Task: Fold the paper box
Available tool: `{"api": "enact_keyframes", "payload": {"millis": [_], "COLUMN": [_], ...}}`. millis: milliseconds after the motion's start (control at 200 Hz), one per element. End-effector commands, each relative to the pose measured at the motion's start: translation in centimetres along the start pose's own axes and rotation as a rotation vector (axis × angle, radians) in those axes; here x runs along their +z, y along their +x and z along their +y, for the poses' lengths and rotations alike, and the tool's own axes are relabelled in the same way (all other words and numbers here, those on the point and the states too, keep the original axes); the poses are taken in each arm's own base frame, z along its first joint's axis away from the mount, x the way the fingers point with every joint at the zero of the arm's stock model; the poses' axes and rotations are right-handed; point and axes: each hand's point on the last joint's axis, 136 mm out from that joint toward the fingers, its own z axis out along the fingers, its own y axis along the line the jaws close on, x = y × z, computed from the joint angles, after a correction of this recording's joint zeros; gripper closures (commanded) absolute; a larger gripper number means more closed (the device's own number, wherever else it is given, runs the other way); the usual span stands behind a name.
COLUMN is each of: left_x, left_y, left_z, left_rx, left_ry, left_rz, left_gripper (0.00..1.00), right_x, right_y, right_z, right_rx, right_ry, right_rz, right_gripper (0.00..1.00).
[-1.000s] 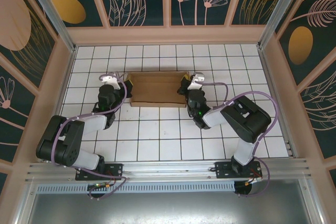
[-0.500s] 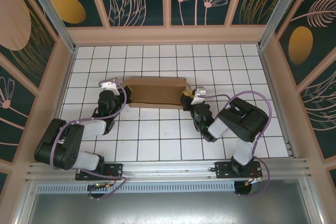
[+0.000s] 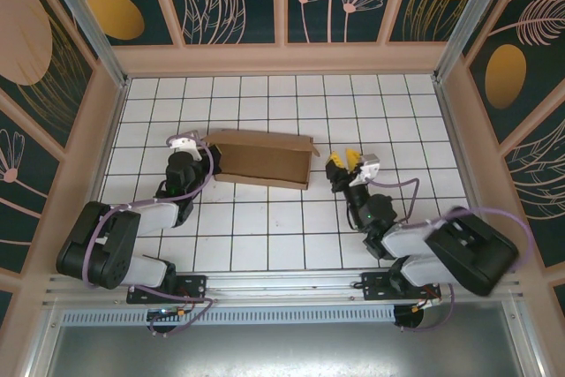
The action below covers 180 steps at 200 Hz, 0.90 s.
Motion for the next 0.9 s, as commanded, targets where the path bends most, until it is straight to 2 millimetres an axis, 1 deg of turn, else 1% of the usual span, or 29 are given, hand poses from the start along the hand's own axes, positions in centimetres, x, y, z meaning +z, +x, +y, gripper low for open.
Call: {"api": "enact_keyframes", "payload": {"millis": [0,25,80,140,190,245,300,340,375,445,455,520,586,626,646,741,786,831,896], "left_x": [0.1,0.2,0.5,0.9,1.2,1.4,1.6,1.6,1.6,1.5,1.5,1.3,1.3,1.3,1.2,0.7,0.3,-0.1,-0.8], "left_y": [3.1,3.2,3.4,3.7,4.1,4.5,4.8,5.1,5.2,5.4,5.4,5.7,6.2,6.3,6.3,6.1,6.0,6.0,6.2], "left_z": [1.0,0.8,0.5,0.0,-0.5,-0.8,-1.0,-1.2,-1.2,-1.2,-1.2,-1.1,-1.0,-1.1,-1.1,-1.8,-2.1,-2.4,-2.2], "left_rx": [0.018,0.026,0.05,0.07,0.081,0.089,0.092,0.091,0.091,0.093,0.095,0.102,0.098,0.09,0.084,0.049,0.034,0.024,0.009], "left_ry": [-0.051,-0.05,-0.053,-0.05,-0.044,-0.039,-0.039,-0.03,-0.029,-0.029,-0.029,-0.029,-0.026,-0.02,-0.019,0.004,0.016,0.028,0.016], "left_rz": [0.118,0.122,0.133,0.151,0.169,0.185,0.198,0.208,0.213,0.219,0.22,0.23,0.249,0.255,0.258,0.263,0.268,0.273,0.288], "left_gripper": [1.0,1.0,1.0,1.0,1.0,1.0,1.0,1.0,1.0,1.0,1.0,1.0,0.99,0.95,0.92,0.71,0.64,0.58,0.51], "right_x": [1.1,1.3,2.5,3.8,4.7,5.5,6.3,6.9,7.5,8.6,8.7,9.7,10.2,10.2,10.1,9.6,9.3,9.2,9.2], "right_y": [-3.2,-3.4,-3.4,-2.5,-1.5,-0.5,0.4,1.1,1.8,3.3,3.7,4.9,6.7,8.2,9.0,11.8,12.4,12.6,12.5], "right_z": [0.2,0.6,2.4,4.5,5.7,6.5,7.3,7.4,7.1,6.6,6.4,5.7,5.3,5.0,4.8,4.2,3.9,3.7,3.4], "right_rx": [-0.065,-0.068,-0.075,-0.089,-0.094,-0.087,-0.091,-0.095,-0.095,-0.104,-0.109,-0.113,-0.103,-0.103,-0.106,-0.11,-0.107,-0.106,-0.109], "right_ry": [0.026,0.007,-0.084,-0.178,-0.219,-0.239,-0.258,-0.251,-0.22,-0.163,-0.154,-0.079,-0.048,-0.025,-0.013,0.023,0.032,0.037,0.046], "right_rz": [-0.02,-0.005,0.064,0.181,0.271,0.355,0.42,0.454,0.481,0.545,0.561,0.617,0.705,0.772,0.805,0.903,0.915,0.909,0.895], "right_gripper": [0.57,0.58,0.61,0.64,0.65,0.67,0.73,0.78,0.8,0.81,0.81,0.82,0.81,0.79,0.79,0.77,0.77,0.77,0.77]}}
